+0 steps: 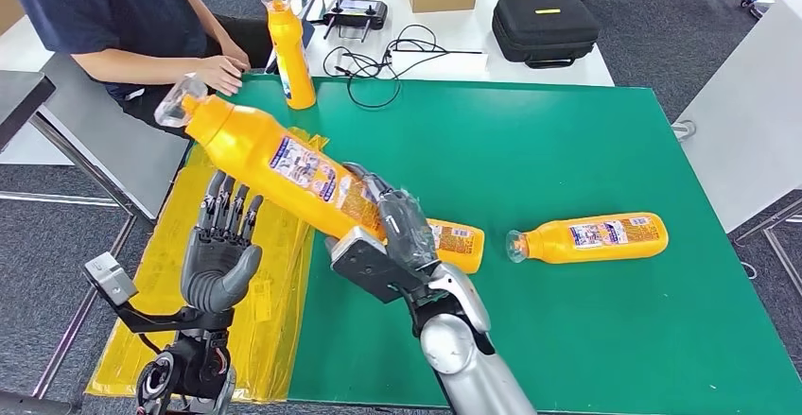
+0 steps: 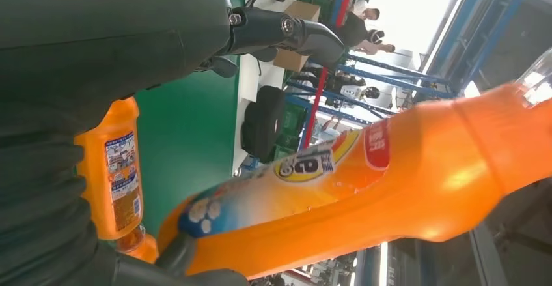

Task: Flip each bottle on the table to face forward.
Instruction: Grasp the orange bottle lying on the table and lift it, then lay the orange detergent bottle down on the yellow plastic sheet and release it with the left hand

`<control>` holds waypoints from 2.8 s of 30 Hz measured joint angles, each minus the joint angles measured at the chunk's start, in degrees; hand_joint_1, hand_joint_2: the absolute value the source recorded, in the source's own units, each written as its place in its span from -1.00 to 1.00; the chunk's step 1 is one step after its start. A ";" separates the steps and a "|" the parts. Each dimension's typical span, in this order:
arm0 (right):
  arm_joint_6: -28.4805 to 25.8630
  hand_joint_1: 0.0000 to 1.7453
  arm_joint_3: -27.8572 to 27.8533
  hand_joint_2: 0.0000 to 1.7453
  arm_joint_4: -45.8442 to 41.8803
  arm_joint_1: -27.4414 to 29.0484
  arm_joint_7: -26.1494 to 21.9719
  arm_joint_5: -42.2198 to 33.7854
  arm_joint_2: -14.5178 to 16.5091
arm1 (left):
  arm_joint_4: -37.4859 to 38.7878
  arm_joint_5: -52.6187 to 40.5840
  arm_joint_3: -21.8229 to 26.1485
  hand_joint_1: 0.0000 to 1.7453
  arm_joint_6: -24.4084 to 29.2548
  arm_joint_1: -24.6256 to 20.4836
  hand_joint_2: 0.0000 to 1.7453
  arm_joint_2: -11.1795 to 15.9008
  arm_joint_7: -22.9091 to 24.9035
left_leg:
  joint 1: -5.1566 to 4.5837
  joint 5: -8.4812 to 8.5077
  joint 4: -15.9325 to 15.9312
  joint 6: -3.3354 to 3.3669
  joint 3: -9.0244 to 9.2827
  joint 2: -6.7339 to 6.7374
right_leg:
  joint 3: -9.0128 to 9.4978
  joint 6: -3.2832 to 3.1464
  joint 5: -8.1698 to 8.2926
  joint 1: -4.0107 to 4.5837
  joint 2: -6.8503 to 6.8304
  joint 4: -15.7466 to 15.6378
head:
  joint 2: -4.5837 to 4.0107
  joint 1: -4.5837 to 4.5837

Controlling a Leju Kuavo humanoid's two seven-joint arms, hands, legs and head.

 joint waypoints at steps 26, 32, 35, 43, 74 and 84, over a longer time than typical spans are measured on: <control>1.27 1.00 16.89 1.00 19.82 -6.60 -1.08 -2.74 2.33 | -3.20 2.46 6.53 1.00 2.75 2.20 1.00 0.59 -0.55 | 0.01 0.00 0.00 0.00 -0.03 0.00 | -0.06 -0.01 -0.01 0.00 0.00 0.00 | 0.00 0.02; 0.86 1.00 16.82 1.00 20.61 -6.91 -1.20 -2.62 2.48 | -3.20 2.46 6.84 1.00 2.76 2.18 1.00 0.59 -1.12 | 0.01 0.00 0.00 0.00 -0.04 0.00 | -0.07 -0.01 -0.01 -0.01 0.00 -0.01 | 0.00 0.02; 0.74 1.00 16.58 1.00 20.83 -6.93 -1.50 -2.39 2.53 | -3.20 2.46 7.09 1.00 2.65 2.10 1.00 0.59 -1.23 | 0.01 0.00 0.00 0.00 -0.04 0.00 | -0.07 -0.01 -0.01 -0.01 0.00 -0.01 | 0.00 0.02; -0.19 -1.00 15.84 -1.00 20.92 -6.81 -2.27 -2.25 2.53 | -3.07 -0.84 7.25 1.00 5.50 1.08 1.00 0.66 -2.37 | 0.01 0.00 0.00 0.00 -0.03 0.00 | -0.07 -0.01 -0.01 0.00 0.00 -0.01 | 0.00 0.02; 4.13 -1.00 5.34 -1.00 -21.78 13.75 -2.85 -4.48 -10.57 | 1.84 -64.46 12.09 1.00 51.35 4.12 1.00 2.77 0.30 | -0.01 -0.04 0.00 -0.02 -0.06 0.02 | -0.11 -0.01 -0.01 -0.02 0.01 -0.05 | 0.00 0.00; 4.12 -1.00 4.38 -1.00 -26.13 14.44 -3.08 -4.58 -12.59 | 3.34 -64.71 11.80 1.00 50.89 5.27 1.00 2.51 0.70 | 0.00 -0.04 0.00 -0.02 -0.05 0.02 | -0.11 -0.01 -0.01 0.00 0.01 -0.04 | 0.00 0.01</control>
